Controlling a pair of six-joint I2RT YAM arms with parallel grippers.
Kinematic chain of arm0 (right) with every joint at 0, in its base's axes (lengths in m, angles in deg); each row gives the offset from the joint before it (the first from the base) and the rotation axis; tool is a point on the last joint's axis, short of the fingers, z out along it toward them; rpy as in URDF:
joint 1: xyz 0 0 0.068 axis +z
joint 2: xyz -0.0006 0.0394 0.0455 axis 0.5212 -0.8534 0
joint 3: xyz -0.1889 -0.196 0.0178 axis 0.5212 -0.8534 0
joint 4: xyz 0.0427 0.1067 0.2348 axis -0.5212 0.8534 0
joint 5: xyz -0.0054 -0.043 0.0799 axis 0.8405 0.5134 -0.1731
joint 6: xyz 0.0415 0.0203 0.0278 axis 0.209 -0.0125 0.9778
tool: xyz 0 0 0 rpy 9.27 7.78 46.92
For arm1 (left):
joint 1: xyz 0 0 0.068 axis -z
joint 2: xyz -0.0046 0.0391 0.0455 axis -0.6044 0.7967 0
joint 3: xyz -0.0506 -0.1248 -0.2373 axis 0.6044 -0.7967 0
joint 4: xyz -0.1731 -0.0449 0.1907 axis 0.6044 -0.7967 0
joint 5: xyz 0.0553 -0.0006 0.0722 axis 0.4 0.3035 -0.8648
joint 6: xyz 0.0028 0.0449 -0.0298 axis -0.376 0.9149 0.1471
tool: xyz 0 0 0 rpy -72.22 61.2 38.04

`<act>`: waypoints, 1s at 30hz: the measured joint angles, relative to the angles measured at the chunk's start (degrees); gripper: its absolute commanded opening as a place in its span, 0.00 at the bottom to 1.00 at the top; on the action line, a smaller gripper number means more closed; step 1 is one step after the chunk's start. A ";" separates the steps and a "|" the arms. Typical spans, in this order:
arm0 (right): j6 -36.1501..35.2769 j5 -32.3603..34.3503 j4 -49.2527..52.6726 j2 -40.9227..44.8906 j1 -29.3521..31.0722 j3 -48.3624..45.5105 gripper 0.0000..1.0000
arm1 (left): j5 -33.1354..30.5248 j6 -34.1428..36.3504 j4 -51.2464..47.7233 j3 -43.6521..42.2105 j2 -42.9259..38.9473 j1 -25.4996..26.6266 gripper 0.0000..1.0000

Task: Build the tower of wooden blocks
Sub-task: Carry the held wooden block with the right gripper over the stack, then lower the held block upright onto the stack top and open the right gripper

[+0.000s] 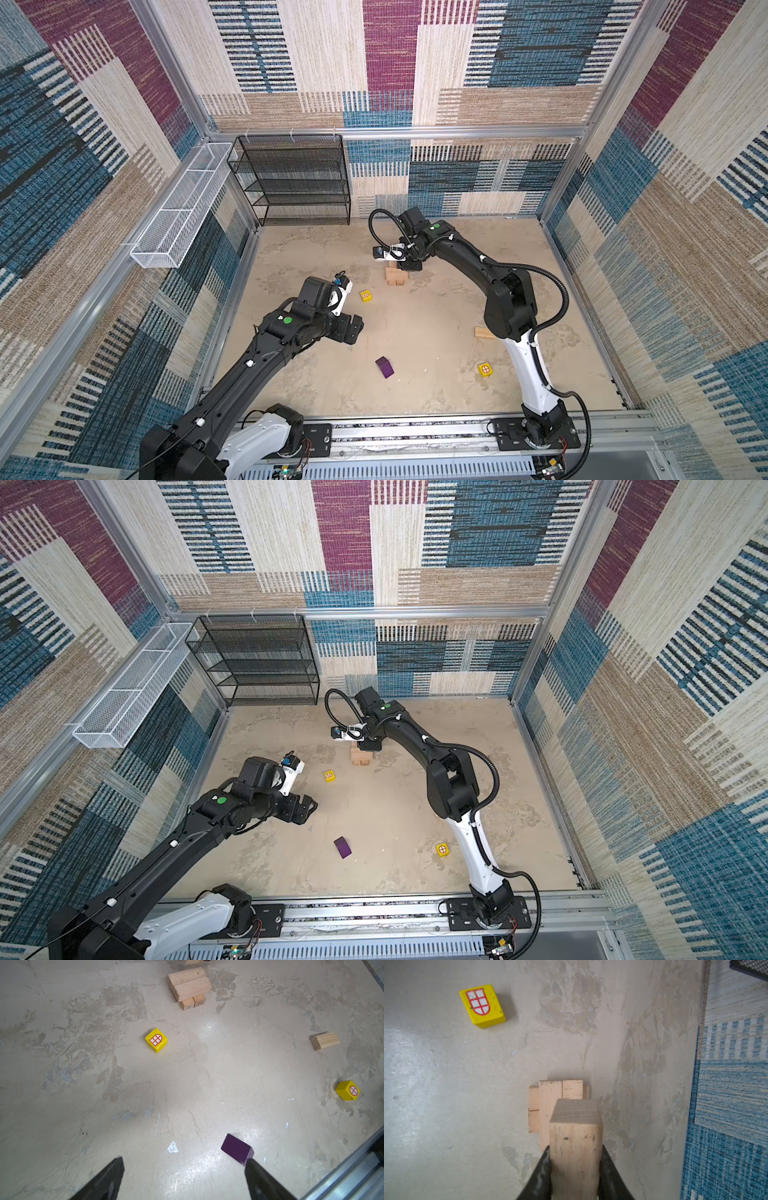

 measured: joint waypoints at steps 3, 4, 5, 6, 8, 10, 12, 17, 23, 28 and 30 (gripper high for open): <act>-0.04 0.85 0.15 -0.02 0.00 -1.01 0.04 | 0.02 0.00 0.00 0.00 0.35 0.00 0.96; -0.07 0.92 0.20 -0.02 0.00 -1.27 0.05 | 0.02 0.00 0.00 0.00 0.46 0.00 0.96; -0.07 1.03 0.15 -0.02 0.00 -1.53 0.05 | 0.04 0.00 0.00 0.00 0.59 0.00 0.96; -0.07 1.07 0.11 -0.02 0.00 -1.79 0.05 | 0.04 0.00 0.00 0.00 0.70 0.00 0.96; -0.09 1.46 0.13 -0.17 0.00 -2.14 0.06 | 0.09 0.00 0.00 0.00 0.79 0.00 0.96; -0.11 1.60 0.02 -0.48 0.00 -2.14 0.07 | 0.28 -0.02 0.00 0.00 0.81 0.00 0.96; -0.09 2.71 -0.33 -0.83 0.11 -2.16 0.07 | 0.28 -0.02 0.00 0.00 0.85 0.00 0.96; -0.15 3.80 -1.11 -1.60 0.42 -2.16 0.08 | 0.37 -0.02 0.00 0.00 1.18 0.00 0.96; -0.57 4.02 -1.42 -2.12 1.14 -1.99 0.09 | 0.44 -0.02 0.00 0.00 1.16 0.00 0.96; -0.90 4.33 -1.64 -2.75 1.57 -1.73 0.11 | 0.44 -0.02 0.00 0.00 1.07 0.00 0.96; -0.90 4.42 -1.62 -2.89 1.66 -1.70 0.12 | 0.44 -0.02 0.00 0.00 1.07 0.00 0.96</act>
